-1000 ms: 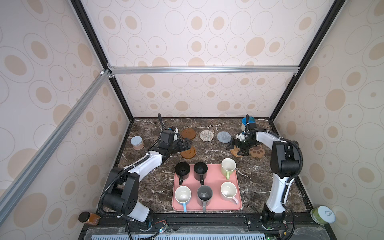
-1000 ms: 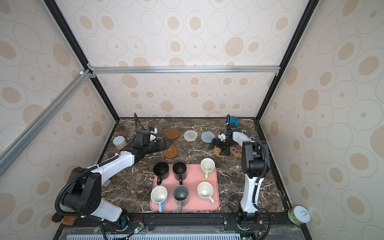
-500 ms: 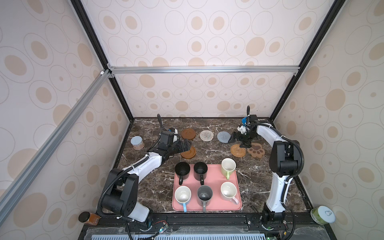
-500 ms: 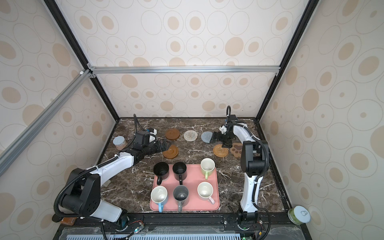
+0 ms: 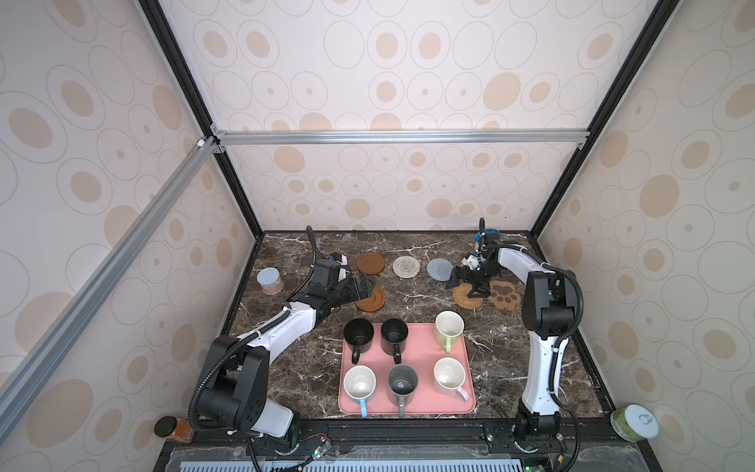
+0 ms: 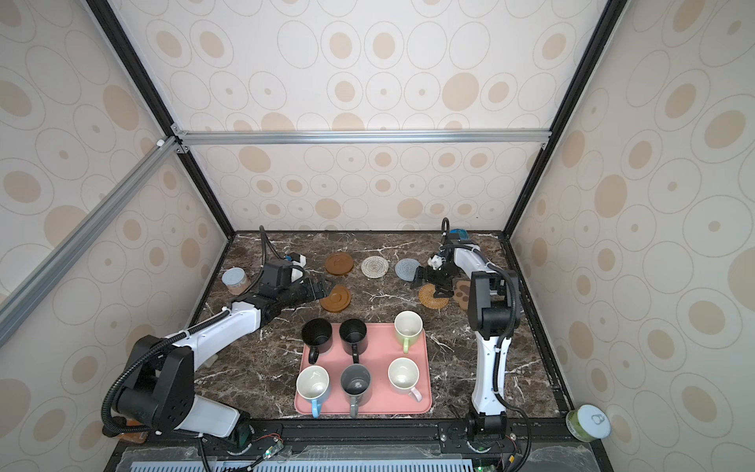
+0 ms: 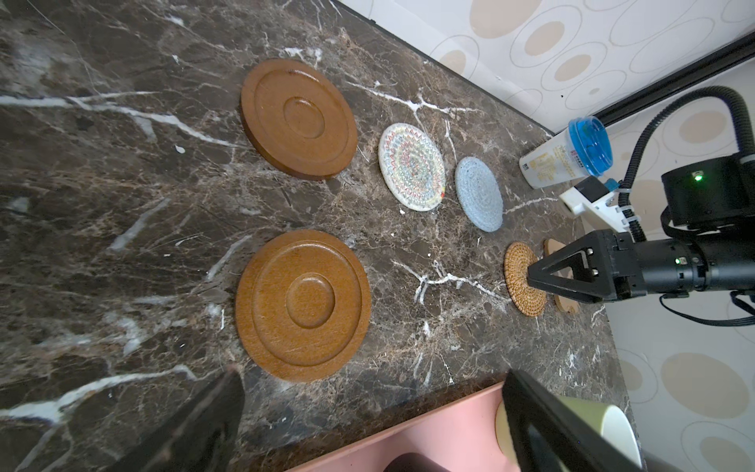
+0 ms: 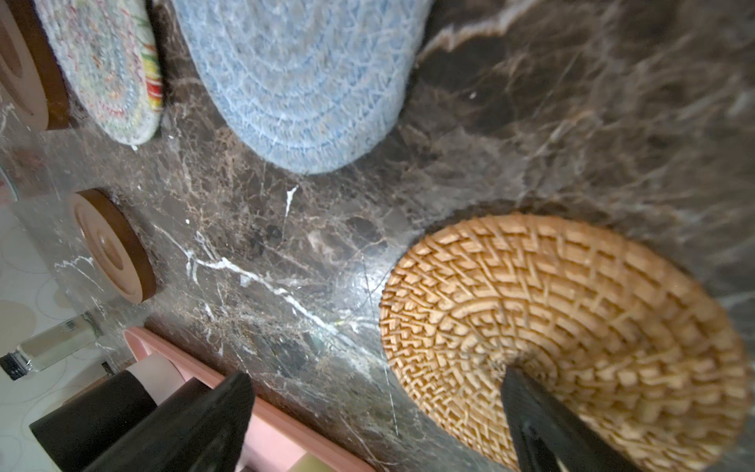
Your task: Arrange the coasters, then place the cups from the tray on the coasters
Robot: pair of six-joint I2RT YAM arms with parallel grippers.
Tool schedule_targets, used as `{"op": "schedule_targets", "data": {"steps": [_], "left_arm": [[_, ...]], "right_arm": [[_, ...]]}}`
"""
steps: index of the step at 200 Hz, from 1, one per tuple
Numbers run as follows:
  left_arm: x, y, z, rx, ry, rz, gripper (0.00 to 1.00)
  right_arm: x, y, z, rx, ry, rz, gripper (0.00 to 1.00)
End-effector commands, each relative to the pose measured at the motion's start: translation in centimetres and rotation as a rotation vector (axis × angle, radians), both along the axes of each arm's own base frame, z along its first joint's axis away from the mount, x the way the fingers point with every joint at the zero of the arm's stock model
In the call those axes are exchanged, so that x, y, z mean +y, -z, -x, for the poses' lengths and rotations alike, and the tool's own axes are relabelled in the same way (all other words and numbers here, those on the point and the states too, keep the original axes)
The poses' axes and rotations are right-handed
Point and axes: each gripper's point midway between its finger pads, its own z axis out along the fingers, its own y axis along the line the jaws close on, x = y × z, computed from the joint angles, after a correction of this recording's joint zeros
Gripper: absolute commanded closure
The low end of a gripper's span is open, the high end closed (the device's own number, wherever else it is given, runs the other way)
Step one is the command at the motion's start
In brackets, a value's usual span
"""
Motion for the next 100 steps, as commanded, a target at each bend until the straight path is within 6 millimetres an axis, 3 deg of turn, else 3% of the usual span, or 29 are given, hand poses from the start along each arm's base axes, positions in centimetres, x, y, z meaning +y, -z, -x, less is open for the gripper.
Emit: {"op": "schedule_targets", "data": {"steps": [1,53,100], "left_arm": [[0.4,-1.2,-0.3,-0.028,-0.026,0.021,0.00],[0.6,-1.3,-0.3,-0.032,-0.033,0.022,0.00],[0.8,-1.3,-0.2,-0.033,-0.038,0.020,0.00]], "right_arm": [[1.5,1.4,2.4,0.090,-0.036,-0.053,0.02],[5.0,1.5,4.2,0.122,-0.107,-0.100,0.01],[8.2,1.2,4.3,0.135,-0.142,-0.157,0.01]]}}
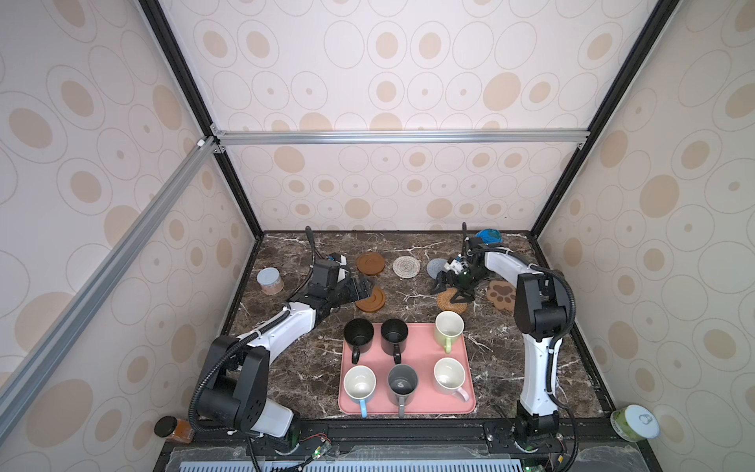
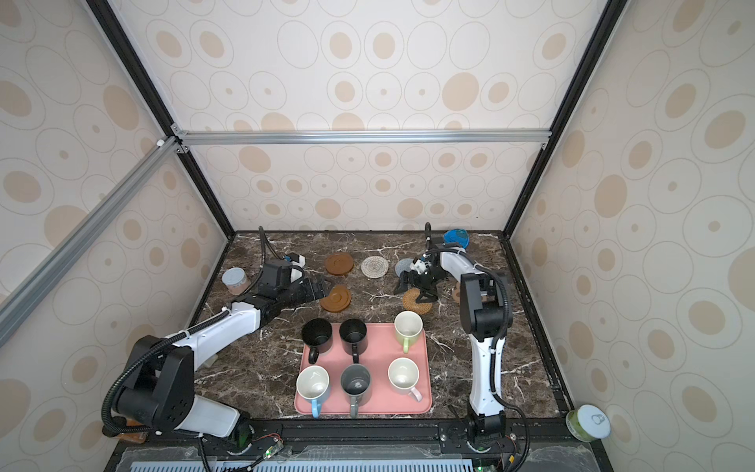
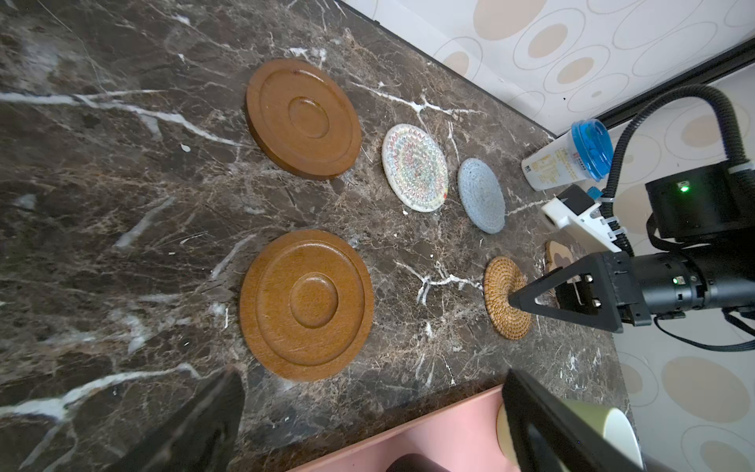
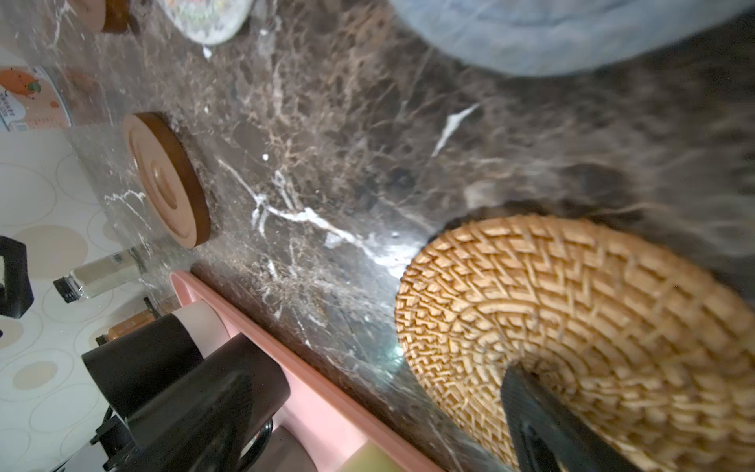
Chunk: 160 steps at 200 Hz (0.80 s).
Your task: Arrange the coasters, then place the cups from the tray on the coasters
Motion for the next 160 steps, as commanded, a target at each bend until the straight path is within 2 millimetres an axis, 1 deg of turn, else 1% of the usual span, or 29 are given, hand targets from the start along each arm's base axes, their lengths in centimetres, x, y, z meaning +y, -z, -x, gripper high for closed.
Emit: {"op": "schedule_targets", "data": {"steps": [1,45,105,129,131,134,160], "left_arm": [[0.5,-1.4,-0.2,-0.036,-0.024,0.012,0.00],[0.8,-1.3,0.1,-0.037,-0.029,0.010,0.00],[1.1,-1.0,0.4,-0.033,-0.035,0.013,0.00],[1.1,-1.0,0.4,-0.031,-0.036,0.013,0.00],[1.1,-0.9,0.4,-0.030,-0.035,0.013,0.00],[1.1,-0.9,0.5,-0.029,-0.034,0.012,0.00],[1.2,-0.9,0.5,-0.030,-0.036,0.012,0.00]], "right_arm": [[1.5,1.7,1.5,0.097,-0.021,-0.026,0.01],[3.9,1.7,1.1,0.117,-0.029,-0.077,0.01],[6.1,2.2,0.0,0.127,-0.021,-0.102,0.02],[6.4,2.4,-0.8,0.127,-0.005,-0.106,0.01],[7.2,2.4,-0.3,0.128,-0.024,-0.106,0.01],[7.6,2.4,-0.2,0.129,-0.031,-0.108,0.01],[8.6,2.5,-0.6,0.129,-0.032,-0.116,0.01]]}}
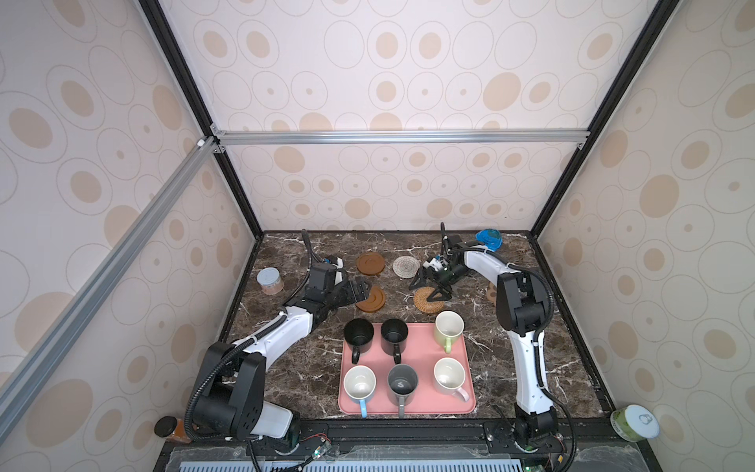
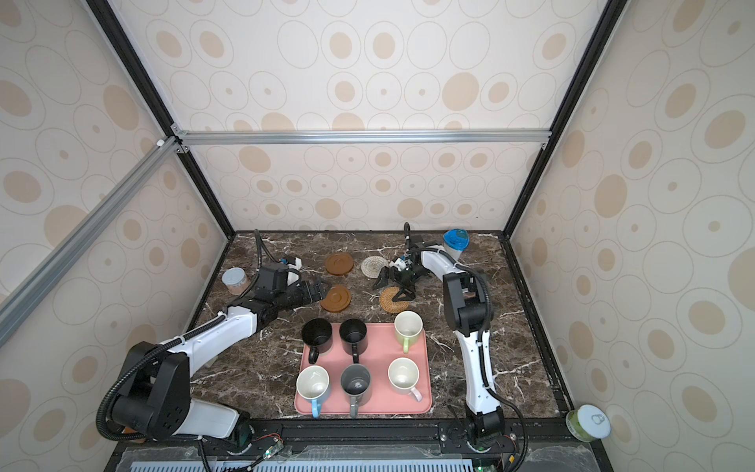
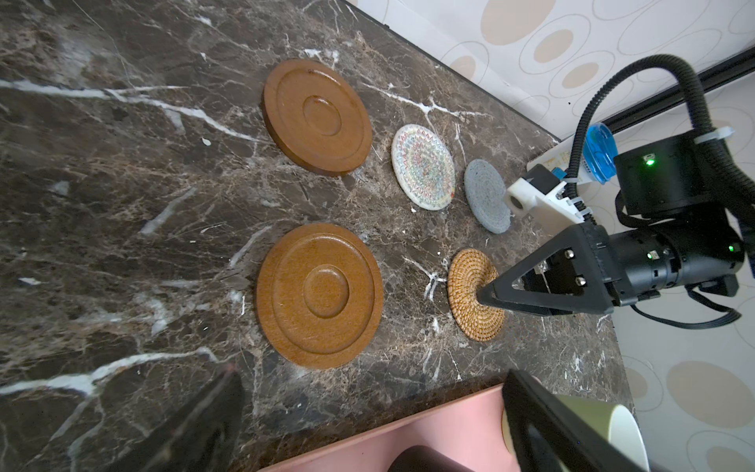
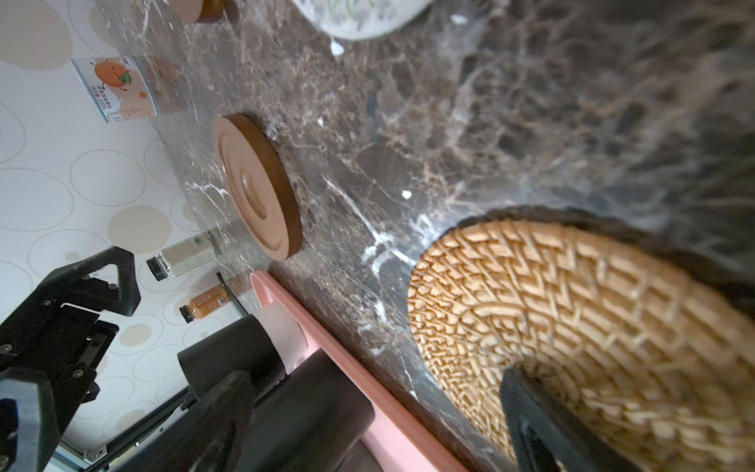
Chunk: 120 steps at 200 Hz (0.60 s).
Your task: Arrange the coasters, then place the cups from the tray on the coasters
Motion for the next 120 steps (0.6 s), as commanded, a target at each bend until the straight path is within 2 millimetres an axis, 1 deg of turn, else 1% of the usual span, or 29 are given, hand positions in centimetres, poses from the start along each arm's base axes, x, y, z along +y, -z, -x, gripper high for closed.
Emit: {"op": "schedule_targets", "data": {"steps": [1,81,120], "left_arm": [[0.3,-1.2,-0.2,-0.031,-0.017,0.016,0.00],[0.5,-1.0,0.1,-0.024,-0.015,0.013,0.00],[0.5,-1.1,0.1,-0.027,-0.015,0.011,0.00]], "right_arm": [[1.4,3.1,0.7,0.047,-0.019,0.037,0.01],[3.9,3.5,-0.4,0.054,-0.011,0.003,0.02],[5.2,3.7,-0.5,0.056,-0.024,-0.007,0.01]]}}
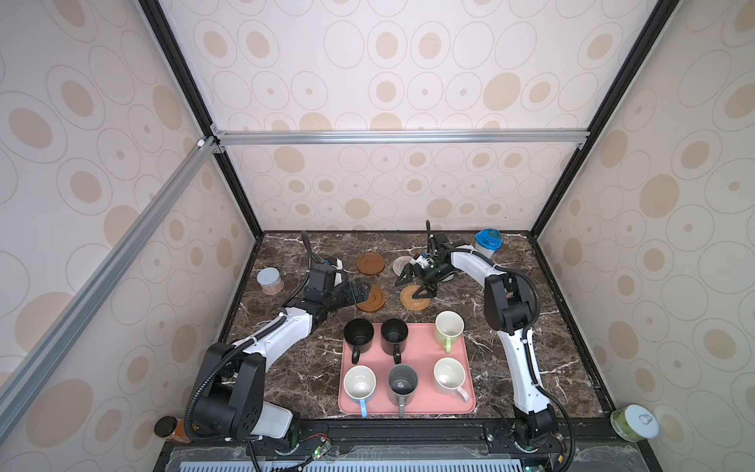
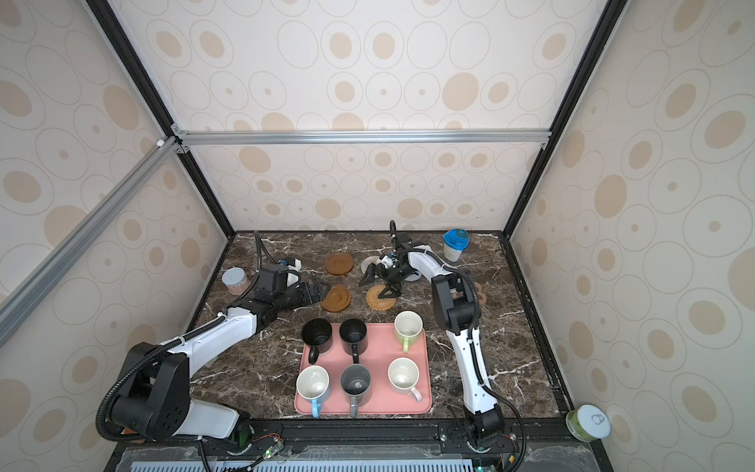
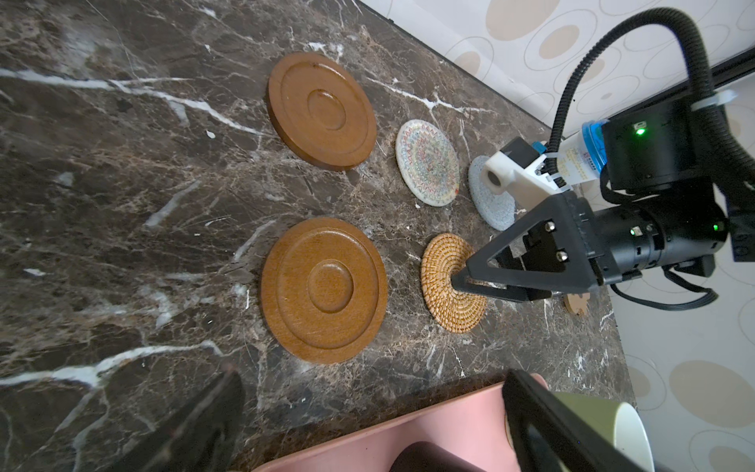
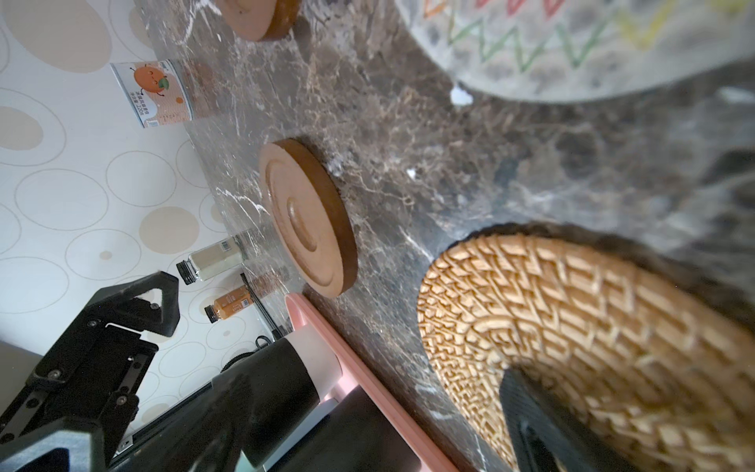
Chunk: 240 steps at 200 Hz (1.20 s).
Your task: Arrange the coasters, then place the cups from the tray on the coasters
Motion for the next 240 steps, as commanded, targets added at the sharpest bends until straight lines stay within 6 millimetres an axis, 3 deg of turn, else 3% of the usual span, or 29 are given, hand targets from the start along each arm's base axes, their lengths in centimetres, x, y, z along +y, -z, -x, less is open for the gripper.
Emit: {"op": "schedule_targets", "data": {"steps": [1,113,141,162,195,240], "left_arm": [[0.3,-1.4,-0.1,-0.033,-0.013,0.013,0.00],[0.5,-1.1,0.0,-0.026,-0.018,0.008,0.00],[0.4,-0.8,0.0,-0.021,-0.015,0.009,0.00],[0.3,-1.0,-0.2,-0.025,-0.008,0.007,0.00],[0.1,-1.3,-0.7,-0.032,0.001,0.004,0.00],[-0.6,-1.7,-1.6,-0.041,0.027,0.010,0.00]], "right_arm": [[0.7,3.9,0.7,0.048,-0.015,0.059,0.01],[2.0,3.8,0.2,0.042,-0.012,0.041,0.01],[2.1,3.0,0.0,0.029,-0.016,0.035,0.02],[2.1,0.9,-0.4,-0.014,-0.030,0.031,0.02],[2.3,-4.1,-1.3,-0.130,-0.042,0.005,0.01],[0.7,-9.8,-2.0,-0.239,-0.023,-0.007,0.01]]}}
